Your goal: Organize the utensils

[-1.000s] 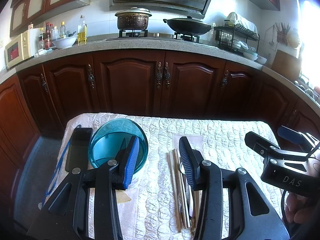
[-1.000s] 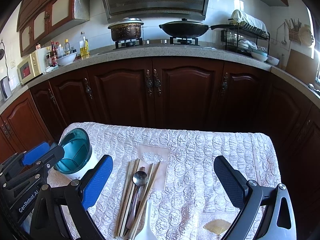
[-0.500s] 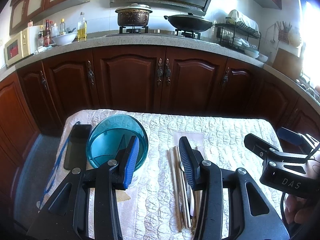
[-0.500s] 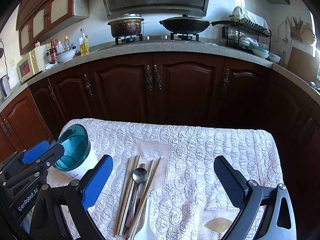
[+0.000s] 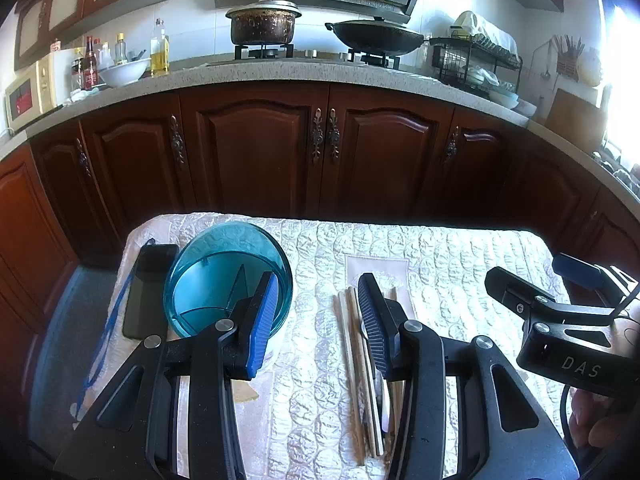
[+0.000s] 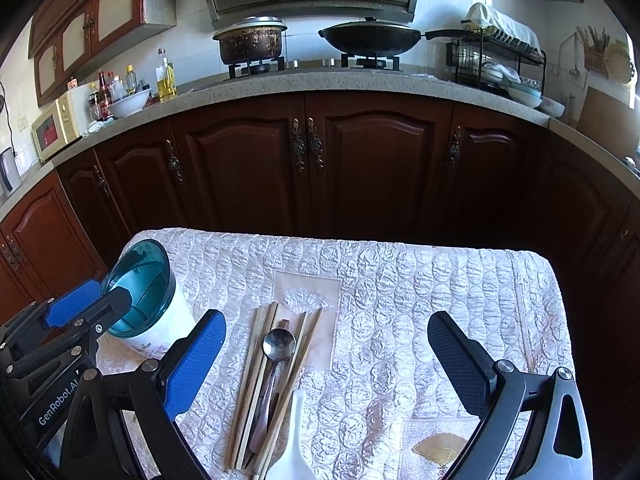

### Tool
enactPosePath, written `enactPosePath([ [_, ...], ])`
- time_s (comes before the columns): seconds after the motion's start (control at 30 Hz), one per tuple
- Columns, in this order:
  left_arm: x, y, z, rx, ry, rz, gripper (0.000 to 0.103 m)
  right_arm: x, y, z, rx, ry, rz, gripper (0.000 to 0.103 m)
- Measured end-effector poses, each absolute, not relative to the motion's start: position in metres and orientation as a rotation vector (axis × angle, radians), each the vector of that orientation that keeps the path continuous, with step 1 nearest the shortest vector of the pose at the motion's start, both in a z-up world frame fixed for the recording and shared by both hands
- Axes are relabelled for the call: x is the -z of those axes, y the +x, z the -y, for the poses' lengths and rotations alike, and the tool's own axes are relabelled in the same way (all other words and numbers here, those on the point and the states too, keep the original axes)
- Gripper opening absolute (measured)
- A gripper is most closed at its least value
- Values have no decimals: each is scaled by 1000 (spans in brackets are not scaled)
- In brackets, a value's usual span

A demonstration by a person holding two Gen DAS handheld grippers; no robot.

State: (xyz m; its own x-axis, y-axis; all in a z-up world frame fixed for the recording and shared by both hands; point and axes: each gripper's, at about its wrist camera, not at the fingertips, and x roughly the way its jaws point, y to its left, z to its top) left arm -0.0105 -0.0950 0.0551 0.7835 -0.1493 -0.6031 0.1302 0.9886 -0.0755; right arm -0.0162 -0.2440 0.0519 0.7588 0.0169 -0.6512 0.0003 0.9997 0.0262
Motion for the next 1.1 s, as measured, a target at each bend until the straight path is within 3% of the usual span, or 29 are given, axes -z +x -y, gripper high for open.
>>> enactPosePath([
  [0.37,-43,-1,99,164,-21,-702,41,-36,-6,252,-13,47,-760,101],
  [0.63,-14,12,96,199,-9,-809,41,15,17,272,-39,74,-881,100],
  [0.7,-6,14,99,217,-7,-838,41,32,25,277,-78,100,-922,91],
  [0.77,2,16,104,230,13,-856,41,50,33,282,-125,136,-973,69],
  [0.83,8,17,110,241,35,-870,41,65,42,285,-164,180,-1011,57],
  [1.1,40,24,121,252,77,-976,41,107,78,269,-259,276,-1123,46],
])
